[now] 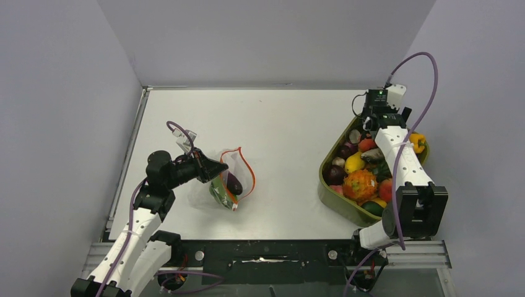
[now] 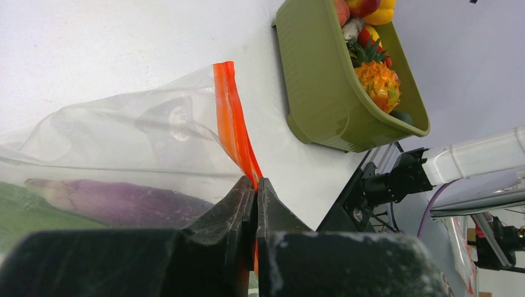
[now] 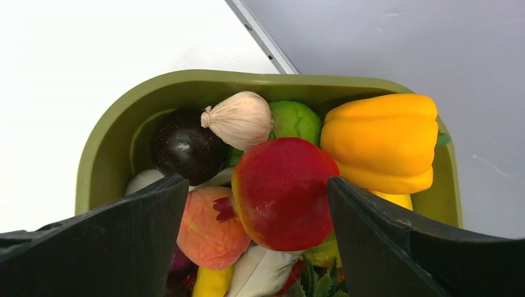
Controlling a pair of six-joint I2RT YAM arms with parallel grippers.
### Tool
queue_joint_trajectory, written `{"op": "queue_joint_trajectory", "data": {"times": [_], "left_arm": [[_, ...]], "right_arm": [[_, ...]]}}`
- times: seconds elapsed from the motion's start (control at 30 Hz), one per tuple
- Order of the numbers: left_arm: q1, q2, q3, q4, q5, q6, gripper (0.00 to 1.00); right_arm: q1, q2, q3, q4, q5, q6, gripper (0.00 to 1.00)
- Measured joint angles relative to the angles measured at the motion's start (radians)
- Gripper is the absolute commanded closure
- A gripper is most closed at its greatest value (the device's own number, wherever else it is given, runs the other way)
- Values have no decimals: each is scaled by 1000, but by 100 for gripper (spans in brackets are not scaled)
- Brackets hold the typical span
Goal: Place the food in the zip-top bag and seal the zipper
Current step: Pick up the fake fruit from the bin.
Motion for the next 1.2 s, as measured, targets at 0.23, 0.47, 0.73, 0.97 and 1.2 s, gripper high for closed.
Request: {"op": "queue_joint_trajectory", "data": {"times": [0.23, 0.47, 0.73, 0.97, 1.2], "left_arm": [[0, 0, 0, 0, 0, 0, 100], [0, 0, 0, 0, 0, 0, 100], [0, 0, 0, 0, 0, 0, 100], [0, -1, 0, -1, 0, 0, 100], [0, -2, 0, -2, -1, 0, 100]], "right_arm": [[-39, 0, -37, 23, -18, -11, 19], [-55, 0, -56, 28, -29, -11, 19], [-57, 0, -67, 40, -37, -16, 38], [-57, -16, -71, 44, -55, -18, 44], [-48, -60, -77, 43, -82, -19, 49]]}}
